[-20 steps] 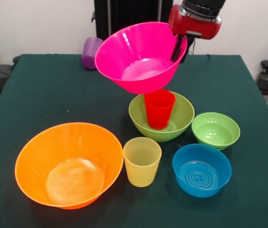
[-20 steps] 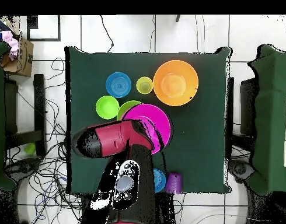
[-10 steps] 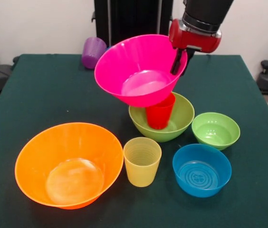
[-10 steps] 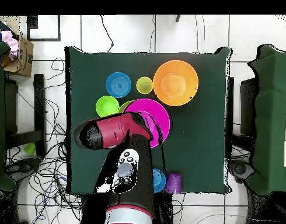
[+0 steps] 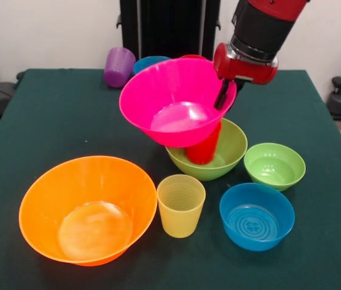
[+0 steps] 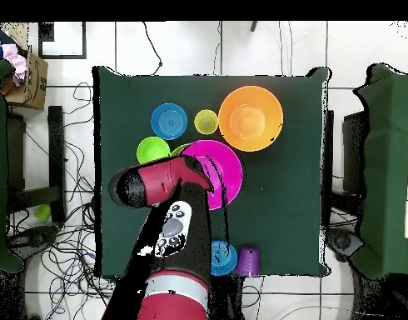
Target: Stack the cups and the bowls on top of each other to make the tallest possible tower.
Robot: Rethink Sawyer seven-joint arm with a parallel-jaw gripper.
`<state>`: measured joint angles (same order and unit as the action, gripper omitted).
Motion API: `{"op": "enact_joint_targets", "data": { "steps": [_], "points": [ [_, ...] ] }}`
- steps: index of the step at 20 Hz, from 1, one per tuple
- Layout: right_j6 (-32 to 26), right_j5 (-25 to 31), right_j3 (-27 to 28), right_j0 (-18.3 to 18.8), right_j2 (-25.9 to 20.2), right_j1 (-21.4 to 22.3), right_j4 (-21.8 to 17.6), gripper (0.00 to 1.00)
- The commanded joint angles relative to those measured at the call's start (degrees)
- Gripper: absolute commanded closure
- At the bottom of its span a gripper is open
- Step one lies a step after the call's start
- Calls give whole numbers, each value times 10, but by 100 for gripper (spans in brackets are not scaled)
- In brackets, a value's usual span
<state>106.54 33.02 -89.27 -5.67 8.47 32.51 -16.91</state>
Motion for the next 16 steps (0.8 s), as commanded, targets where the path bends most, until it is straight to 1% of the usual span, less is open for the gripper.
{"op": "enact_joint_targets", "data": {
  "steps": [1,6,13,16],
  "points": [
    [99,-23,45,-28,-5,-57,-4,100],
    [120,-36,45,-50,15,-74,6,100],
    [111,-49,38,-50,14,-76,18,100],
    [119,-44,39,-57,10,-77,34,100]
  ]
}}
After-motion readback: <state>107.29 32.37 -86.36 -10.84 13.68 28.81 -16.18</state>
